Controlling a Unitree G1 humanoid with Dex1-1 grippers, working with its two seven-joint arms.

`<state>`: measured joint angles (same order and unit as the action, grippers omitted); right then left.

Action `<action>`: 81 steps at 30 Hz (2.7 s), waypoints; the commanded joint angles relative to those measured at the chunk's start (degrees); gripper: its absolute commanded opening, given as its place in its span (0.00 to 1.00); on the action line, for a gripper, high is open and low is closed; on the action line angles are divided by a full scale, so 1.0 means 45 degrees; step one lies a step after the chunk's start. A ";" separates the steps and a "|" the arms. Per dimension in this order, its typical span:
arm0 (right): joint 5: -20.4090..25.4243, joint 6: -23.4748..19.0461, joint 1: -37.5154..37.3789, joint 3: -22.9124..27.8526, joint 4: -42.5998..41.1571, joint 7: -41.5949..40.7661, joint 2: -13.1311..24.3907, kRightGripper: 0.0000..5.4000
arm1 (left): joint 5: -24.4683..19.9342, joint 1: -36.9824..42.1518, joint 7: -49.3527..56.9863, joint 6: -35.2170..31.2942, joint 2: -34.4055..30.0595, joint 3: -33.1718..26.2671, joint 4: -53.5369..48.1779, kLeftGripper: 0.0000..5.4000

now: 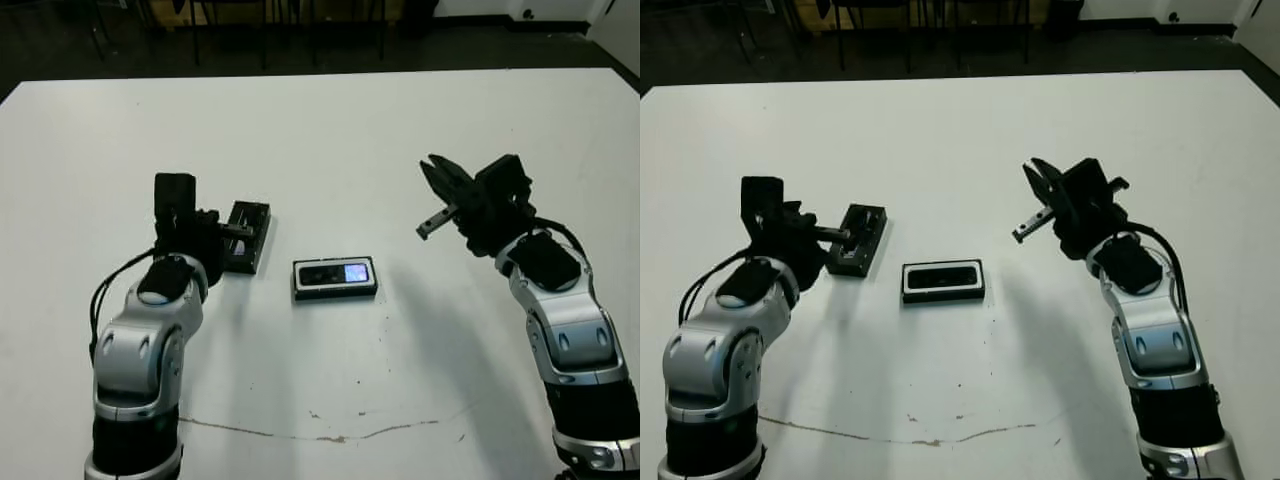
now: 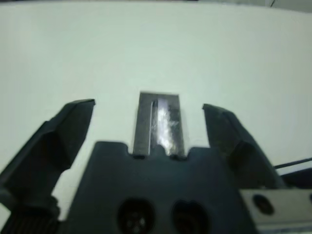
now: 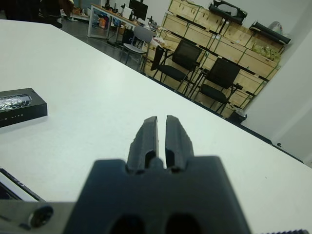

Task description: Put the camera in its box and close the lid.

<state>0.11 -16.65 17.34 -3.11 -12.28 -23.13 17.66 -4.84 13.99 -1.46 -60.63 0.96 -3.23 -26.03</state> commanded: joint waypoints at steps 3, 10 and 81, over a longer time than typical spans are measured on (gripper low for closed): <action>-0.0093 -0.0240 0.0007 -0.0097 0.0131 0.0086 0.0093 0.00 | 0.0061 0.0093 0.0293 -0.0379 0.0132 0.0315 0.0479 1.00; -0.0140 -0.0083 0.0099 -0.0182 0.0276 0.0058 0.0073 0.00 | 0.0171 0.0118 0.0521 -0.0186 0.0217 0.0801 0.0839 1.00; 0.0291 -0.0921 -0.0622 -0.0116 -0.0430 0.0492 -0.0101 0.00 | 0.0636 -0.1078 -0.1751 0.2671 -0.2476 0.2347 0.1295 0.52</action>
<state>0.96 -19.59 15.44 -3.82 -14.86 -21.10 17.36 -1.94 10.15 -8.09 -48.01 -8.13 7.01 -19.09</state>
